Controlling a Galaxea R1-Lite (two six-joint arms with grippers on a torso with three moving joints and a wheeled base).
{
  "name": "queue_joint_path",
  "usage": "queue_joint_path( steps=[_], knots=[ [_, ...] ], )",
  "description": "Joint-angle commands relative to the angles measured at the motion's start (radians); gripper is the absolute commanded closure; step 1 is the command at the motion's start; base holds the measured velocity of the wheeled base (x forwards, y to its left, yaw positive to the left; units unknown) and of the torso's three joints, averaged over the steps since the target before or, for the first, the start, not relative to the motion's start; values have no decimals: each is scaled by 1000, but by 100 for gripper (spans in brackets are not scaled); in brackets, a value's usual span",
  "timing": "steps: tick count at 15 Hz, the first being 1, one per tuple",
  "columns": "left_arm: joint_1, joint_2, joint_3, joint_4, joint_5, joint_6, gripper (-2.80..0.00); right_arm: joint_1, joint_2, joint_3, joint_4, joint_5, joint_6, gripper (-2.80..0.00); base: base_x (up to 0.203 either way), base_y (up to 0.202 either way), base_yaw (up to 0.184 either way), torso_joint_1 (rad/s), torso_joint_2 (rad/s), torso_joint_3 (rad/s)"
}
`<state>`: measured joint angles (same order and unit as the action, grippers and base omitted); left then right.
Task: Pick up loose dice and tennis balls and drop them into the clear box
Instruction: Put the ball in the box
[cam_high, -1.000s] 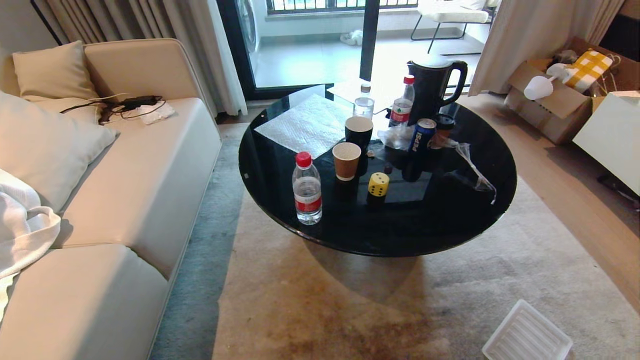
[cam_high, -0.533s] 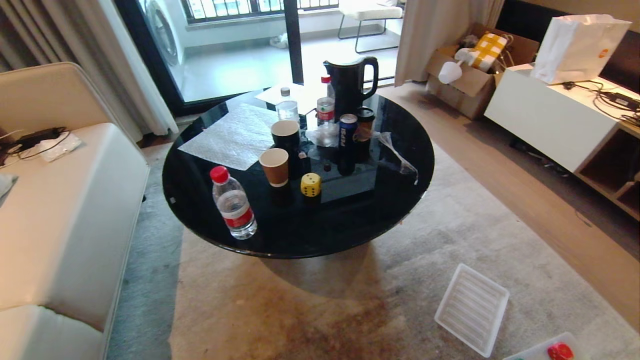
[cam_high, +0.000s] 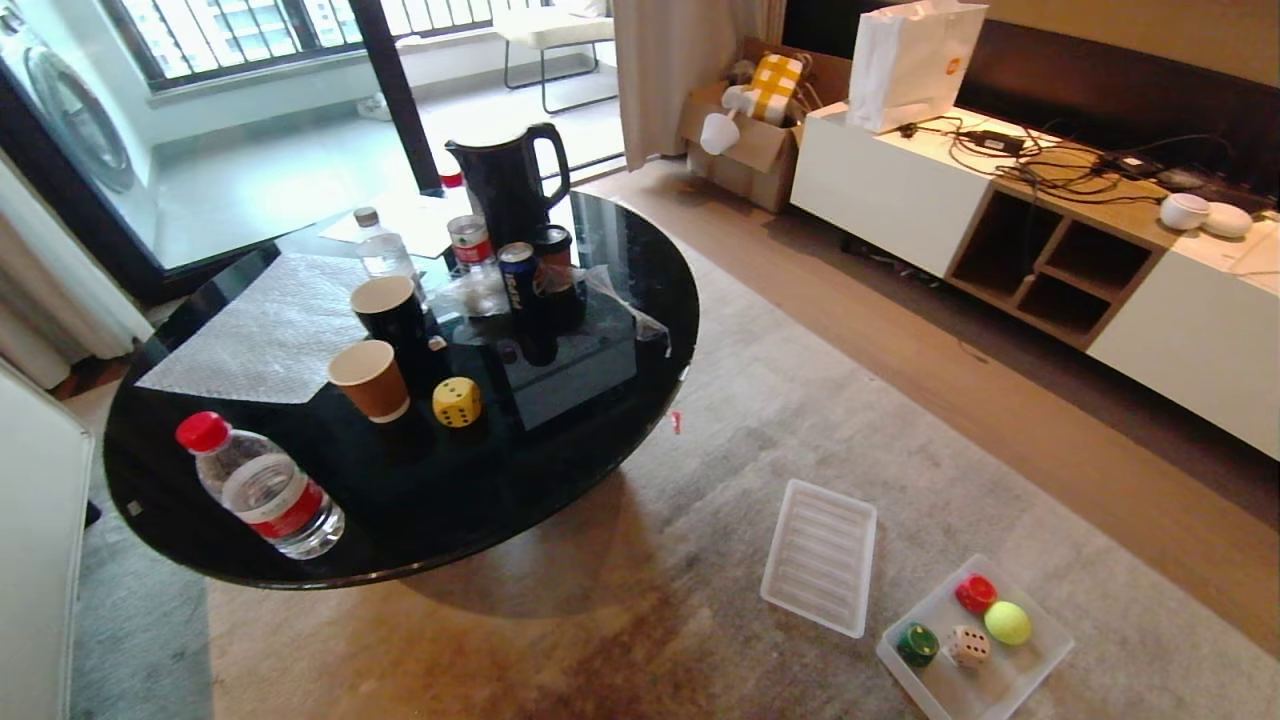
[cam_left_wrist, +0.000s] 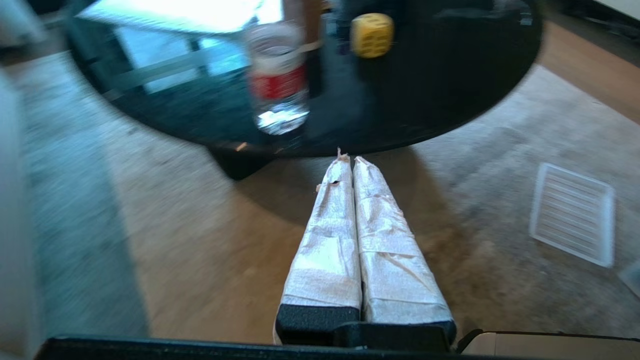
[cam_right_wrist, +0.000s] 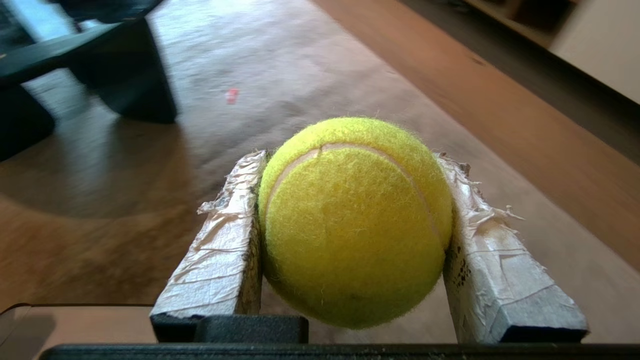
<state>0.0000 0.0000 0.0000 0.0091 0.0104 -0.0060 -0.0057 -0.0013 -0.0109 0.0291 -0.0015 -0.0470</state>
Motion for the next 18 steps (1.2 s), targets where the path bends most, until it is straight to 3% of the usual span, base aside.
queue_joint_path(
  steps=[1,9,18],
  knots=[
    [0,0,0,0,0,-2,0,0,0,0,0,0,-1,0,-3,9,-165,5,0,-2],
    [0,0,1,0,0,0,0,0,0,0,0,0,-1,0,1,11,-150,1,2,1],
    [0,0,0,0,0,-2,0,0,0,0,0,0,-1,0,0,0,0,1,1,-6]
  ],
)
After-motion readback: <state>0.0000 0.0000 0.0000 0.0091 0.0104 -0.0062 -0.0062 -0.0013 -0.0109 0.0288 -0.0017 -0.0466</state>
